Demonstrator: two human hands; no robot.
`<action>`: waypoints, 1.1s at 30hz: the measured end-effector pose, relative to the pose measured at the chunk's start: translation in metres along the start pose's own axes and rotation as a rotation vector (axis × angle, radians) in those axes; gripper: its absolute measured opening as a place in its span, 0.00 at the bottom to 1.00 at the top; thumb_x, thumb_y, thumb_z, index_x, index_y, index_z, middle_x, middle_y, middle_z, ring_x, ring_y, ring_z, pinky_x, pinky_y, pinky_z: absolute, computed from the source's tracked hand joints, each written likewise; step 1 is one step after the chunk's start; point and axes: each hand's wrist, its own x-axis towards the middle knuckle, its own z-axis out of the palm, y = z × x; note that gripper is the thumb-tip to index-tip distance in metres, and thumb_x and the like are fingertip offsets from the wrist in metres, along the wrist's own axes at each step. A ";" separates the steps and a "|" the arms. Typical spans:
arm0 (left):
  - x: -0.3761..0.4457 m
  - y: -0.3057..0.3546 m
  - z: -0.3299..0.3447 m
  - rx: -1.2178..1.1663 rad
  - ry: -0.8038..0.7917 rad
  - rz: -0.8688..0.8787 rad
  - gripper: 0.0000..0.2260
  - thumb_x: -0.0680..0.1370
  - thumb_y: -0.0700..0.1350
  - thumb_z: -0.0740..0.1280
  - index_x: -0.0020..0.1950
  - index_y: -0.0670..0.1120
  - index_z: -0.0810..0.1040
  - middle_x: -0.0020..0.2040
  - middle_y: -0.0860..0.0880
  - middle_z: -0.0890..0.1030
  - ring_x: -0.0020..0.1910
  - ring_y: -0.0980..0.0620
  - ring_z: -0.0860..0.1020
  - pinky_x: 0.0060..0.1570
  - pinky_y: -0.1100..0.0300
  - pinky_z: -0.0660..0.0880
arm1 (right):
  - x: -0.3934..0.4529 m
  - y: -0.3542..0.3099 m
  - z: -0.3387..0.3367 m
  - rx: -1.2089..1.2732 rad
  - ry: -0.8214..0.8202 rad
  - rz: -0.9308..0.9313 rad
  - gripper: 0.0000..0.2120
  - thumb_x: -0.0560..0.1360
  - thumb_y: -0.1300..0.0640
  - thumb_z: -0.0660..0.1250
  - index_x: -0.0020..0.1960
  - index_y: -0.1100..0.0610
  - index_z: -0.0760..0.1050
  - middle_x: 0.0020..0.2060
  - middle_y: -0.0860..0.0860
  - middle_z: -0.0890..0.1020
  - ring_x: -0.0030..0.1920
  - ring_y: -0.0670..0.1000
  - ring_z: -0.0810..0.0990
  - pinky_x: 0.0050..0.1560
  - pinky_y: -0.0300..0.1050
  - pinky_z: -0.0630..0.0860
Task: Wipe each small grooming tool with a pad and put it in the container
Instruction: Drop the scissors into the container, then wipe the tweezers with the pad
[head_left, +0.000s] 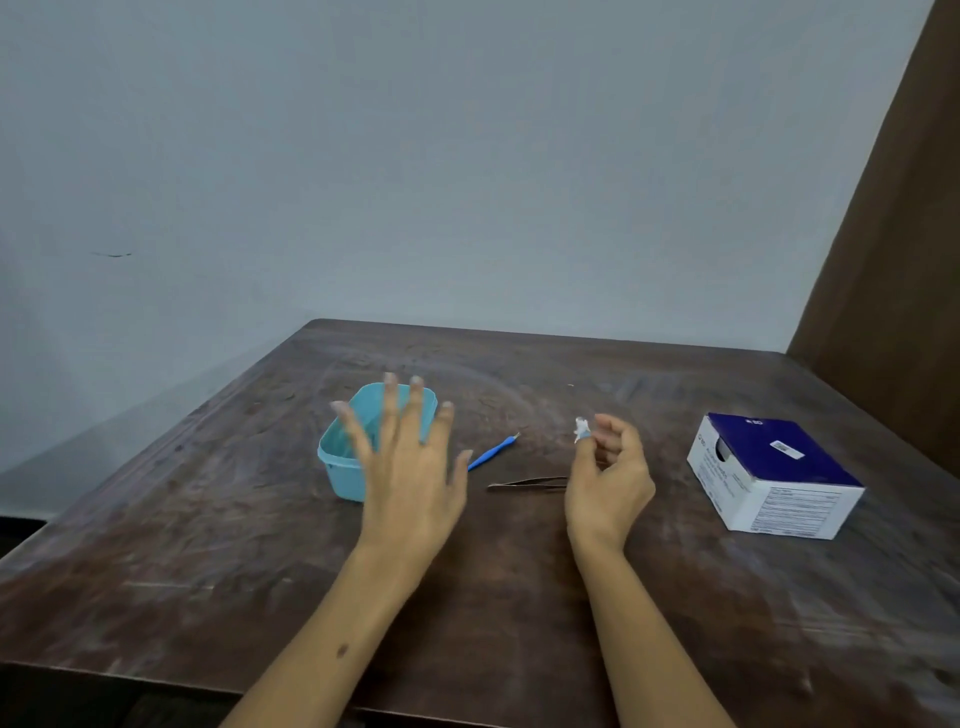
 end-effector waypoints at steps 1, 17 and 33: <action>0.000 0.009 0.003 -0.021 -0.005 0.099 0.19 0.69 0.44 0.73 0.59 0.42 0.78 0.64 0.39 0.75 0.69 0.37 0.67 0.66 0.30 0.52 | 0.000 0.000 0.000 -0.001 0.006 -0.002 0.09 0.74 0.64 0.66 0.50 0.52 0.77 0.38 0.43 0.79 0.39 0.44 0.78 0.42 0.35 0.73; 0.013 0.046 0.032 -0.007 -0.422 0.333 0.12 0.73 0.32 0.59 0.54 0.42 0.72 0.53 0.42 0.79 0.54 0.42 0.75 0.53 0.53 0.68 | 0.007 0.007 0.006 0.155 -0.002 0.260 0.05 0.69 0.54 0.73 0.35 0.47 0.79 0.37 0.49 0.82 0.41 0.52 0.82 0.47 0.50 0.80; 0.007 0.031 0.041 -0.854 0.024 -0.154 0.13 0.73 0.35 0.69 0.57 0.43 0.80 0.50 0.48 0.84 0.49 0.61 0.78 0.49 0.79 0.70 | 0.013 0.011 0.026 0.248 -0.107 0.260 0.06 0.72 0.59 0.70 0.36 0.53 0.81 0.28 0.48 0.83 0.32 0.48 0.83 0.36 0.44 0.81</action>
